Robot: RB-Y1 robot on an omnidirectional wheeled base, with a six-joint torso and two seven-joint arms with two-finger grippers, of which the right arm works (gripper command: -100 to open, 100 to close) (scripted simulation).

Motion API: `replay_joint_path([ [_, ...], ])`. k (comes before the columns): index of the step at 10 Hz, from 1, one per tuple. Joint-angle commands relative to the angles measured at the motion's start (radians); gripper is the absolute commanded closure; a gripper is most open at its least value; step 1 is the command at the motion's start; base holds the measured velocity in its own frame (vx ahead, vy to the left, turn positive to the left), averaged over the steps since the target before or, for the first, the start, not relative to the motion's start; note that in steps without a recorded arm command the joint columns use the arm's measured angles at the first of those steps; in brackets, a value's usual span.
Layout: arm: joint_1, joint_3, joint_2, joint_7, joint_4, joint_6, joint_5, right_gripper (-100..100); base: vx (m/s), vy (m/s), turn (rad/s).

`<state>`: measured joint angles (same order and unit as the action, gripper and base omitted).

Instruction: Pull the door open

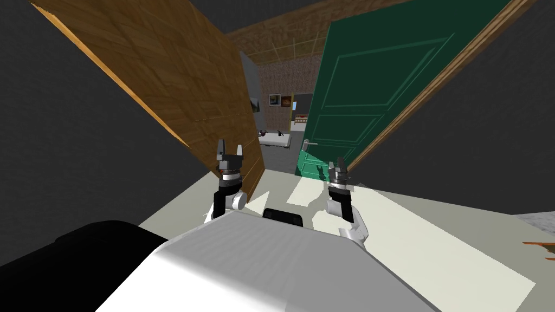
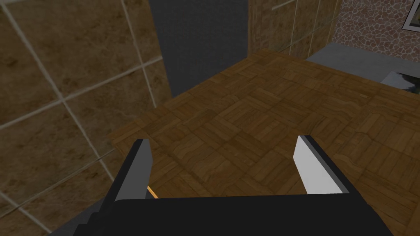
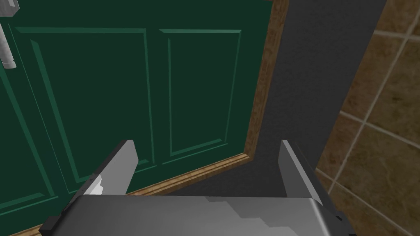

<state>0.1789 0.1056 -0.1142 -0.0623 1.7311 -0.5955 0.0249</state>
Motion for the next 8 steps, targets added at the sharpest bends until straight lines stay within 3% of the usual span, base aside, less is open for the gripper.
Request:
replay_joint_path([
  [1, -0.027, 0.004, -0.011, -0.019, -0.044, 0.010, 0.009, -100, 0.110, 0.010, -0.016],
  [8, -0.149, 0.018, -0.048, -0.093, -0.270, 0.028, 0.050, -100, 0.099, 0.012, -0.014],
])
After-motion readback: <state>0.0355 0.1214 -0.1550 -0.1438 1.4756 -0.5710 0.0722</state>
